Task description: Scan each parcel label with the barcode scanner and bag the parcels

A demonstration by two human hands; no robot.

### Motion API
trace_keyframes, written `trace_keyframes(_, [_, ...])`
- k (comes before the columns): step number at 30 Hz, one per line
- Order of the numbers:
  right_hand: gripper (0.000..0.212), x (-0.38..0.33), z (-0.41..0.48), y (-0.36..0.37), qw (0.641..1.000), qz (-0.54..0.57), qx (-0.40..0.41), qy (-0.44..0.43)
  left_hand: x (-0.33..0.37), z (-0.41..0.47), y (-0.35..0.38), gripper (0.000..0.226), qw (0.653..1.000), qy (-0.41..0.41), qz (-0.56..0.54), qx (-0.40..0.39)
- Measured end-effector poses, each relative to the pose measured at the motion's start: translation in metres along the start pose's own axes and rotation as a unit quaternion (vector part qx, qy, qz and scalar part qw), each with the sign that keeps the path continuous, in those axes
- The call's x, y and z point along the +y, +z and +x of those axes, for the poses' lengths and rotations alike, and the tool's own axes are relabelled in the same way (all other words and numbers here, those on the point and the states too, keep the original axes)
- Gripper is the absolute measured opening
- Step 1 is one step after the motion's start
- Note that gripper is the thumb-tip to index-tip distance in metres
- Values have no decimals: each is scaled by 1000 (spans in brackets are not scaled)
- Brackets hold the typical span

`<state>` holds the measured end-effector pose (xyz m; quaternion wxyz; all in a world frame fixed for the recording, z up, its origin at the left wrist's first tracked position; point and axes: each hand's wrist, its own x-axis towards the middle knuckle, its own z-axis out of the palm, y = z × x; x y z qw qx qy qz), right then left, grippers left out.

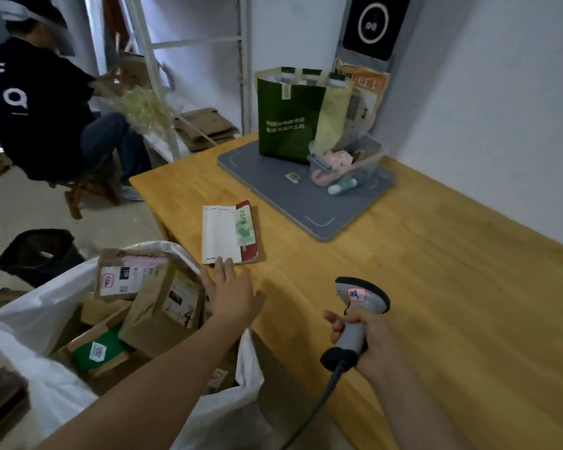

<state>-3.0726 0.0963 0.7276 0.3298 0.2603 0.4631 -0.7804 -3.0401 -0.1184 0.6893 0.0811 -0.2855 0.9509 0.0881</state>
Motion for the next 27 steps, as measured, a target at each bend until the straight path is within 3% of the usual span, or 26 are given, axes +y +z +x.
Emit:
trace_keyframes(4, [19, -13, -6, -68, 996, 67, 58, -11, 73, -15, 3, 52, 977, 208, -26, -45])
trace_keyframes(7, [10, -30, -13, -131, 991, 60, 113, -44, 122, -34, 8, 50, 951, 292, -44, -89])
trace_keyframes(14, [32, -62, -4, -247, 960, 67, 247, -114, 172, -72, 33, 47, 924, 341, 9, -176])
trace_keyframes(18, [50, -64, 12, -291, 937, 13, 335, -101, 189, -88, 50, 46, 904, 360, 66, -222])
trace_keyframes(20, [46, -61, 19, -299, 931, -9, 350, -105, 190, -91, 60, 47, 895, 366, 90, -238])
trace_keyframes(24, [52, -74, -6, -277, 879, -174, 431, -107, 180, -95, 67, 47, 891, 360, 140, -239])
trace_keyframes(26, [49, -98, -45, -261, 878, -132, 410, -211, 168, -102, 72, 41, 893, 350, 156, -235])
trace_keyframes(27, [40, -109, -63, -256, 881, -76, 348, -310, 165, -106, 74, 38, 896, 347, 151, -232])
